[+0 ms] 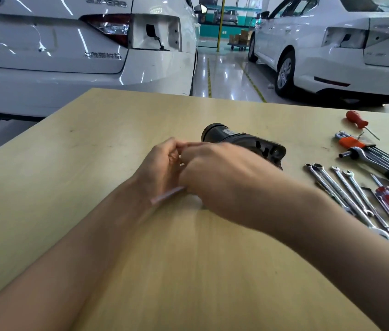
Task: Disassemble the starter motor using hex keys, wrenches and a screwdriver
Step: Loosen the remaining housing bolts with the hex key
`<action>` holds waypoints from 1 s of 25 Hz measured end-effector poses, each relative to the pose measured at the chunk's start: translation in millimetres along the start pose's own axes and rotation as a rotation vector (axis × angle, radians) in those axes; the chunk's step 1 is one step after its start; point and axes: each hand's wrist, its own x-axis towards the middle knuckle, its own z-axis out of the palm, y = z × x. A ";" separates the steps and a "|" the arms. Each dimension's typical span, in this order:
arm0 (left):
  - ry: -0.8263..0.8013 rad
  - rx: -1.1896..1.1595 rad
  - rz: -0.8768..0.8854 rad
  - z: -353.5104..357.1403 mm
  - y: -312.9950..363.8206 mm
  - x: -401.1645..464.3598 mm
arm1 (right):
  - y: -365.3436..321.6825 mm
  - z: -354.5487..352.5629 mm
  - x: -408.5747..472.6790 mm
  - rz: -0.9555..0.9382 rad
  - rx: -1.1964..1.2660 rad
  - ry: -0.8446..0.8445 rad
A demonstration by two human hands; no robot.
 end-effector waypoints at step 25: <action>0.068 0.121 -0.011 5.4 2.9 -0.9 | 44.4 26.2 -54.0 0.911 1.615 0.753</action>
